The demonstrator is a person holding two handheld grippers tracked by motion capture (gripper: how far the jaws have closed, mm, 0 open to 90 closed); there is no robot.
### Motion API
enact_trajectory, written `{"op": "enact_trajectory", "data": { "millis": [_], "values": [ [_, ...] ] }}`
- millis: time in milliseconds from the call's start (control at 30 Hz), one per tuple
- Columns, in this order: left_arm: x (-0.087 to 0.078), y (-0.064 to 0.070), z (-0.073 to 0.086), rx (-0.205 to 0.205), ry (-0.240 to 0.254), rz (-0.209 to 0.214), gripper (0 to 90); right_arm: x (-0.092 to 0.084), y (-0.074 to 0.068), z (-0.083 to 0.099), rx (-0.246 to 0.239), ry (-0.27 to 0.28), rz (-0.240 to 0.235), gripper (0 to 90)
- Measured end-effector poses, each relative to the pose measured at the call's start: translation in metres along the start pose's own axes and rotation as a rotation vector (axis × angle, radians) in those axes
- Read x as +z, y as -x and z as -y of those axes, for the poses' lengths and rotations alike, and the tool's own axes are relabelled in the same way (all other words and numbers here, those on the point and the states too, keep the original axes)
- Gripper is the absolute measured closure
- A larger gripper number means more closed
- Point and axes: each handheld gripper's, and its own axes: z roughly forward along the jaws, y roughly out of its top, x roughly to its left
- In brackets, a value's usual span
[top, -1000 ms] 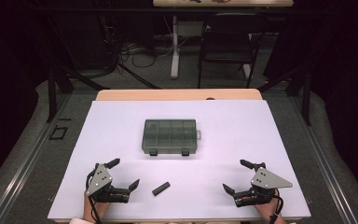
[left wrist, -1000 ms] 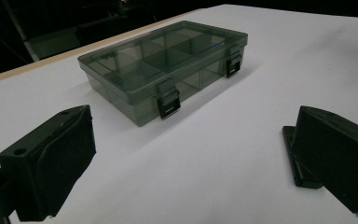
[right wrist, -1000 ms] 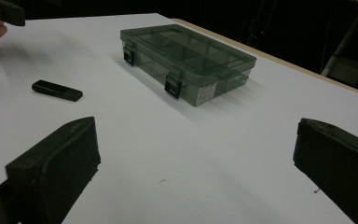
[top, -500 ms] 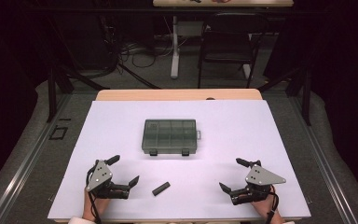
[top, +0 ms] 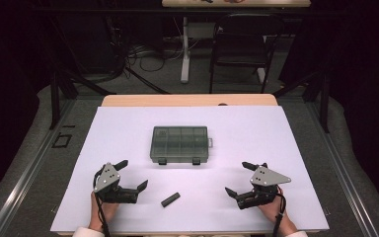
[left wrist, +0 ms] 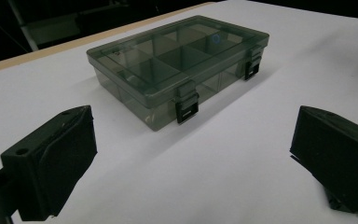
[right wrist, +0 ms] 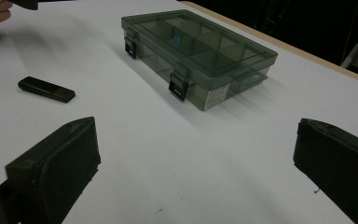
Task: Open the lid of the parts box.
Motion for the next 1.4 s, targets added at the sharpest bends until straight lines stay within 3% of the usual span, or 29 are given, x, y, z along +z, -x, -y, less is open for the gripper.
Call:
{"op": "enact_trajectory", "data": {
  "millis": [167, 633, 1400],
  "values": [
    [0.005, -0.004, -0.003, -0.023, 0.014, 0.000, 0.0, 0.008, 0.003, -0.004, 0.007, -0.014, -0.011, 0.0],
    [0.025, -0.010, -0.015, -0.010, -0.026, 0.034, 0.0, 0.040, 0.007, -0.021, 0.010, -0.052, -0.061, 0.0],
    [0.058, -0.029, -0.028, -0.014, -0.063, 0.064, 0.0, 0.084, 0.020, -0.039, 0.033, -0.093, -0.094, 0.0]
  ]
}}
